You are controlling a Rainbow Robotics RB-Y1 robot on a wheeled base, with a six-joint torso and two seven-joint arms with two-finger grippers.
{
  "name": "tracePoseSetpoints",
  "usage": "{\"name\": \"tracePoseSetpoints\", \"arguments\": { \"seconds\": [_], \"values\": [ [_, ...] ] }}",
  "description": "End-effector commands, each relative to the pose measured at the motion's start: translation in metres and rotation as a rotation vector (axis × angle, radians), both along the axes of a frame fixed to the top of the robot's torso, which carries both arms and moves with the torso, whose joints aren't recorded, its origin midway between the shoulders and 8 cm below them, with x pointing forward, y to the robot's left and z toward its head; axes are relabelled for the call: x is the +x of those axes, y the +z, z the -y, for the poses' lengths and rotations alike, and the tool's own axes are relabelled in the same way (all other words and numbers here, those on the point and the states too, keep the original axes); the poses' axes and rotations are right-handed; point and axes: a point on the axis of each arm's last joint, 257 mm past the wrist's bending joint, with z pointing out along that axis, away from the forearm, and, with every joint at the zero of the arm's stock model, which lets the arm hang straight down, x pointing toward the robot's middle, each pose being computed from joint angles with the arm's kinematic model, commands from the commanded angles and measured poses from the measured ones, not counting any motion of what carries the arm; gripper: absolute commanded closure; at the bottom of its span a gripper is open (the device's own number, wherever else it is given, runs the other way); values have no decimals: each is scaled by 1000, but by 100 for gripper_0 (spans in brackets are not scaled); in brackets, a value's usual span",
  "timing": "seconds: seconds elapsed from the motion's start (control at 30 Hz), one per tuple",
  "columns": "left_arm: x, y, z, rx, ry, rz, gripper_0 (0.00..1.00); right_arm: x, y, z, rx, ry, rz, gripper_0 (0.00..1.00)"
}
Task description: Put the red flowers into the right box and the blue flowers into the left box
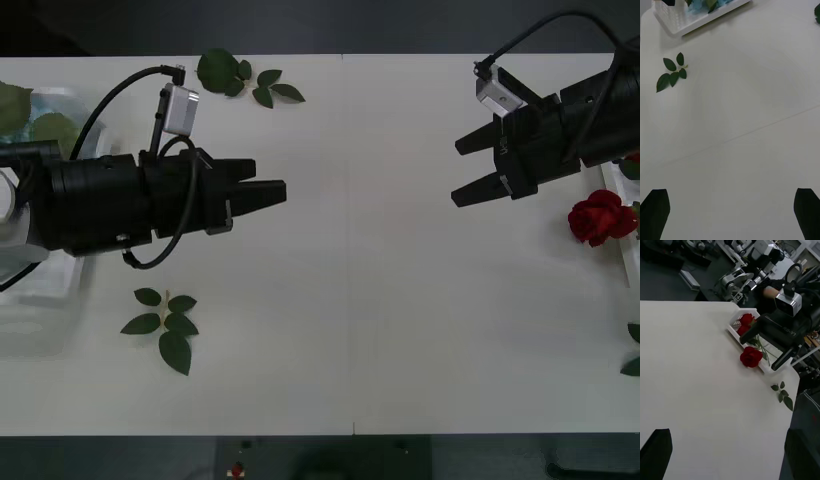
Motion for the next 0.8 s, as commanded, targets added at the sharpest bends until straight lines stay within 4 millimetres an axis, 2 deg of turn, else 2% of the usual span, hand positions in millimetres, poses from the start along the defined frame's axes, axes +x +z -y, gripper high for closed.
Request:
{"name": "tracePoseSetpoints", "arguments": {
  "seconds": [0.03,0.17,0.8],
  "values": [
    [6,2,-4,44,9,64,13,1,14,-6,5,33,47,4],
    [8,-13,-8,84,13,73,13,1,14,-6,5,33,47,4],
    [9,-9,-4,44,16,46,13,1,14,-6,5,33,47,4]
  ]
}}
